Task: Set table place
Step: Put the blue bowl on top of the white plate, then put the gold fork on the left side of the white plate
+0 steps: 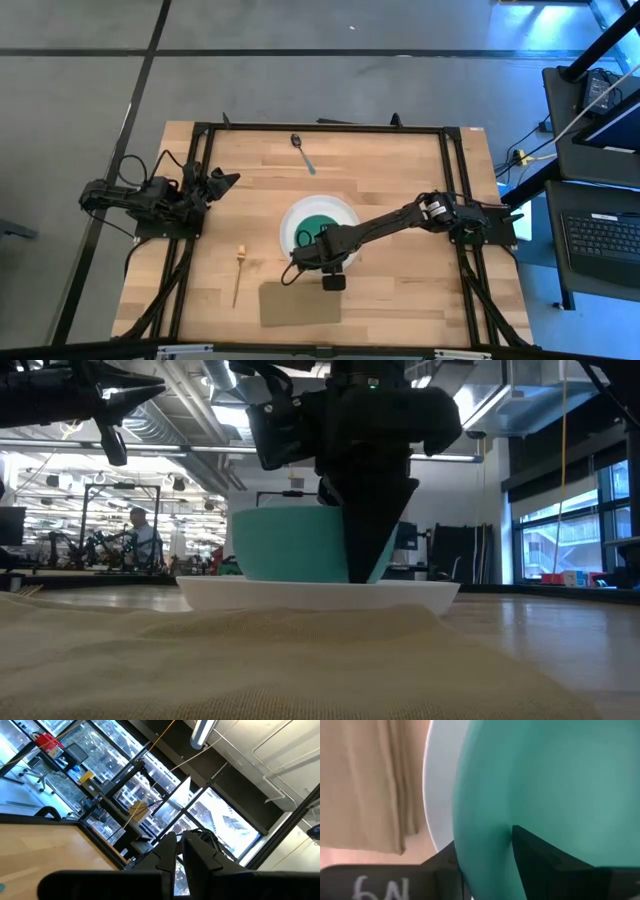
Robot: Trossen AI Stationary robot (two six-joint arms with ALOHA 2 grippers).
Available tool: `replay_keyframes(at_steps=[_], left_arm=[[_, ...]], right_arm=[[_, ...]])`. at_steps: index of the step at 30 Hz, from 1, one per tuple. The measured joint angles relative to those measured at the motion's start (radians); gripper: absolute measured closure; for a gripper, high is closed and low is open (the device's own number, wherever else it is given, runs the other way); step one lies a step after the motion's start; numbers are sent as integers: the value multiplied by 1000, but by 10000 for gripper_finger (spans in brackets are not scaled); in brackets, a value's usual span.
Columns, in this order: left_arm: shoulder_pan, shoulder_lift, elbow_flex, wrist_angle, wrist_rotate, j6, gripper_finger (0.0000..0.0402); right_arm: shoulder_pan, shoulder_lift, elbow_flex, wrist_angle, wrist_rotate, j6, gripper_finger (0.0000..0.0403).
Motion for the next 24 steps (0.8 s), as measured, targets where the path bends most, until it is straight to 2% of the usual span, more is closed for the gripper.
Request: replay_keyframes(at_steps=[6,12,15,22,24], left_arm=[[0,0,0,0,0,0,392],[0,0,0,0,0,-1,400],[0,0,0,1,11,-1,391],[0,0,0,1,32,-34,361],[0,0,0,7,61,-35,354]], right_arm=[[0,-1,6,-12,-20,-2,278],[-5,-2,98,-63,-21,-5,277],[-8,-4,177,-104,-21,-5,277],[-6,-4,405,-326,-20,0,277],[-3,-42,387,-305,-21,19,277]])
